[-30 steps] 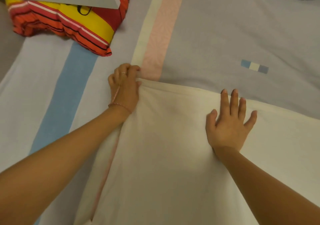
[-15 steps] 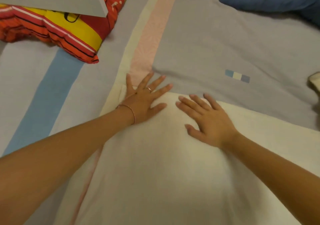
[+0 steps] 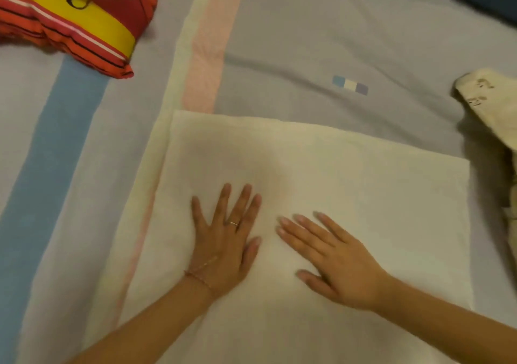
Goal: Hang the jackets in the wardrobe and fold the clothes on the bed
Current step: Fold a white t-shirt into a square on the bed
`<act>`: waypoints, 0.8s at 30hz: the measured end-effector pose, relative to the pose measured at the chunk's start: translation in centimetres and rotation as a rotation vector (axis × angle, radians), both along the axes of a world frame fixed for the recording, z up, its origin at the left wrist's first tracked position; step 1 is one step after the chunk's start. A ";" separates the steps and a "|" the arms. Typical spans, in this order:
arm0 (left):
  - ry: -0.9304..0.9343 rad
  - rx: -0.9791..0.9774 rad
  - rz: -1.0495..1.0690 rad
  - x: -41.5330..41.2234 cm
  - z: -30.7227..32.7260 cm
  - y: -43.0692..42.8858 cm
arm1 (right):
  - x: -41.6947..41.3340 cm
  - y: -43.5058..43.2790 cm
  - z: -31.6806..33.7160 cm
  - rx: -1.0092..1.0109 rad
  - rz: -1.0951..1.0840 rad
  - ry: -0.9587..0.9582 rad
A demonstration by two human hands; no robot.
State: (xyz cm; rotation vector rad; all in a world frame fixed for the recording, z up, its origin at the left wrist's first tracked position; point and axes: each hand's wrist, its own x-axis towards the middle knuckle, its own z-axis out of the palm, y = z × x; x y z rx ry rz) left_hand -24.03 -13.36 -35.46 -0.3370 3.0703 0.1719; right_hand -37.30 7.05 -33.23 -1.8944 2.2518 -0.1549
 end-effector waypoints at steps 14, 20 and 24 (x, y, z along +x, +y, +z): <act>-0.163 -0.019 0.115 -1.4 0.3 1.2 | -4.4 3.0 0.6 -0.088 -0.903 0.046; -0.151 0.016 0.044 1.5 2.4 6.1 | 8.7 14.0 -2.1 0.107 -0.629 0.016; -0.172 0.140 -0.115 9.5 2.4 14.6 | 7.2 22.7 -0.3 0.234 -1.021 -0.032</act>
